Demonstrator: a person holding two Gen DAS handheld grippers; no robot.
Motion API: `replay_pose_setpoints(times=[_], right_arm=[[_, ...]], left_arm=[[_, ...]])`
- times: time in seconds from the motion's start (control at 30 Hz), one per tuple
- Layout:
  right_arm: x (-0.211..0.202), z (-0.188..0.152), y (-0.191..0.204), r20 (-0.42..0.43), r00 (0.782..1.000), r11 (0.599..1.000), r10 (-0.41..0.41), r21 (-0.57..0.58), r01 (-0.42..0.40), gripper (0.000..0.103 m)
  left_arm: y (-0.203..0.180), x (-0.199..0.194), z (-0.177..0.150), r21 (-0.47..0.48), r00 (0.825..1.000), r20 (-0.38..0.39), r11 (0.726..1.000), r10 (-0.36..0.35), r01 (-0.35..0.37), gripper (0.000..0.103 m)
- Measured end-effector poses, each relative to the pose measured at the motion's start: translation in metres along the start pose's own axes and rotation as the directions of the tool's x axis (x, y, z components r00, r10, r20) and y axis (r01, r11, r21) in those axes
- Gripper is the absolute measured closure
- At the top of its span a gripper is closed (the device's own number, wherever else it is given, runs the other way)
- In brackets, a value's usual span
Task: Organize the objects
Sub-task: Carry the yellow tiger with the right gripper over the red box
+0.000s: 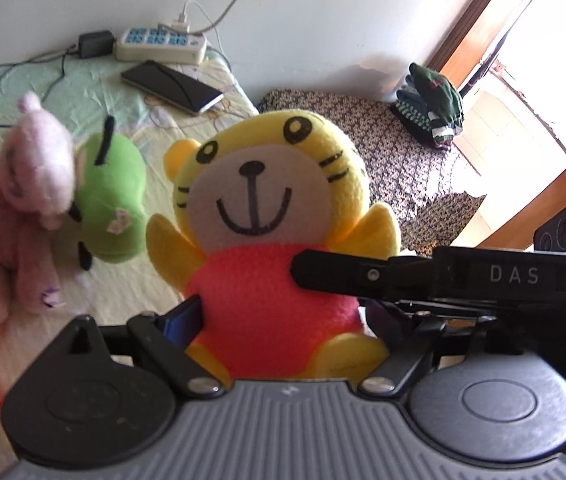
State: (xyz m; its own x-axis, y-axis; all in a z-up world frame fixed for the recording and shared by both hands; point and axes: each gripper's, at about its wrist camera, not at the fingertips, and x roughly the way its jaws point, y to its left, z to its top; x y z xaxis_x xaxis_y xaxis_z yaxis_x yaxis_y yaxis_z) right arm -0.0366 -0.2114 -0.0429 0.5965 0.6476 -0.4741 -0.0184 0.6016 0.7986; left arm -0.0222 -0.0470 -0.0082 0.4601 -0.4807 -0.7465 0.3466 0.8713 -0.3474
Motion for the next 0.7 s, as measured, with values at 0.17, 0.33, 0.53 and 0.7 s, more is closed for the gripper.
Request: replay_pose_setpoints(times=[0.17,0.33,0.53,0.7], right_arm=[[0.008,-0.013,0.036,0.004,0.999,0.998,0.036,-0.059,-0.036,0.071],[0.028,-0.03,0.073,-0.006,0.997,0.993,0.078,-0.091,-0.078,0.071],[0.058,-0.05,0.12,-0.017,0.993,0.983,0.116,-0.143,-0.117,0.071],[0.083,-0.064,0.151,-0.035,0.991,0.975,0.132,-0.176,-0.136,0.071]], left_arm=[[0.011,-0.04,-0.009,0.012,0.997,0.074,1.0,0.024,-0.025,0.018],[0.04,-0.086,-0.016,-0.011,0.99,0.137,0.999,0.043,-0.042,0.018],[0.077,-0.135,-0.023,-0.025,0.978,0.197,0.997,0.074,-0.07,0.018],[0.109,-0.167,-0.03,-0.041,0.969,0.23,0.995,0.095,-0.088,0.018]])
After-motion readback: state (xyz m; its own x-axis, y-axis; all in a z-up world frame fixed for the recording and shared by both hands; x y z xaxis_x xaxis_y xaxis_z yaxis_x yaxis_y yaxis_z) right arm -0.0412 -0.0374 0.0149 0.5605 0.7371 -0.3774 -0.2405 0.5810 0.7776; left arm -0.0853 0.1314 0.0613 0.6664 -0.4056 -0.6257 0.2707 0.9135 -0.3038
